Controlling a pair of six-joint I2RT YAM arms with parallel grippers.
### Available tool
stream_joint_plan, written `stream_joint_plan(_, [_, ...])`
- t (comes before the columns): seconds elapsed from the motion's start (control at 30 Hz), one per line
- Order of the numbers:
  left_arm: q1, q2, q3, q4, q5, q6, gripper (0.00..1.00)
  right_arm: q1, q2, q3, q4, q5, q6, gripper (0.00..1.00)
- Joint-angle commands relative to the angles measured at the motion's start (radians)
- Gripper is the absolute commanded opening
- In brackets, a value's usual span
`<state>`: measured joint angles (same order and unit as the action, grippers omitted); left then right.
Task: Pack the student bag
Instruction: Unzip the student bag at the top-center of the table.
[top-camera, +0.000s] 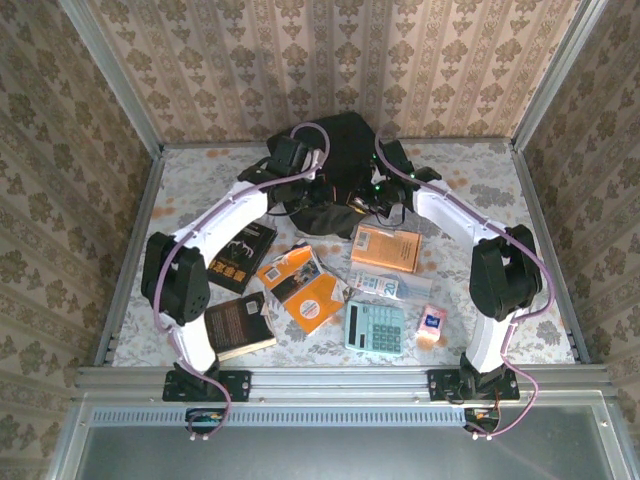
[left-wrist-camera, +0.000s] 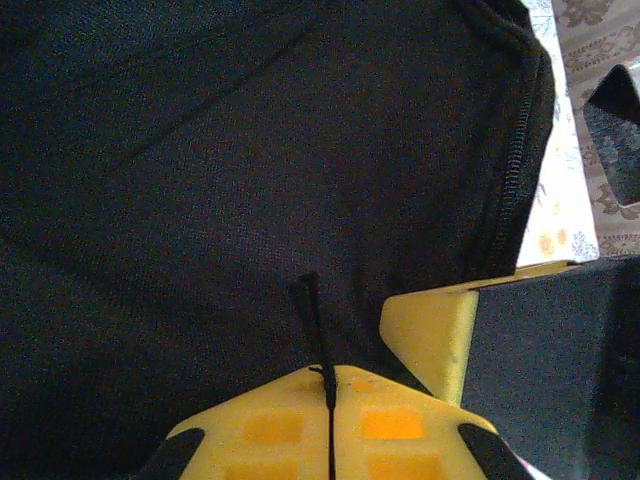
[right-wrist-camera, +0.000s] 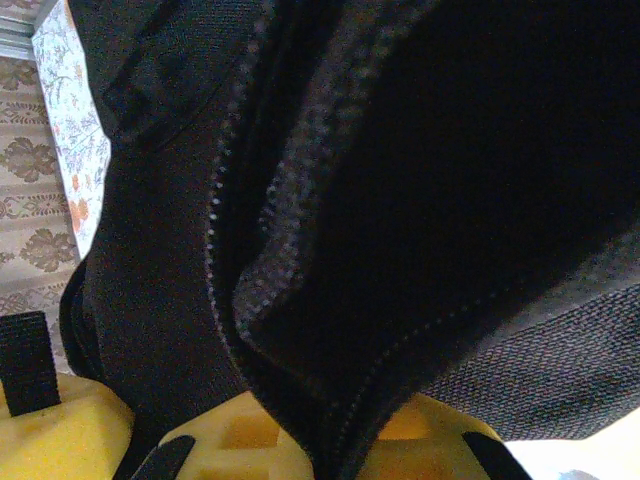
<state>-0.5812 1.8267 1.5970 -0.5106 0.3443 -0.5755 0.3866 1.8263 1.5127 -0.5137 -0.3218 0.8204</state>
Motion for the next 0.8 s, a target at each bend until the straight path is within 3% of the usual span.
stream_joint_plan(0.0, [0.014,0.022,0.057,-0.064,-0.028,0.057,0.10,-0.011,0.014,0.020,-0.096,0.038,-0.062,0.00])
stream_joint_plan(0.2, [0.014,0.054,0.073,-0.089,0.006,0.046,0.19,-0.011,0.014,0.020,-0.093,0.037,-0.055,0.00])
stream_joint_plan(0.63, [0.026,0.037,0.041,-0.033,0.061,-0.012,0.29,-0.012,0.017,0.004,-0.071,0.006,-0.071,0.01])
stream_joint_plan(0.77, [0.038,0.061,0.079,-0.098,0.077,-0.059,0.32,-0.012,0.015,-0.011,-0.048,-0.026,-0.084,0.01])
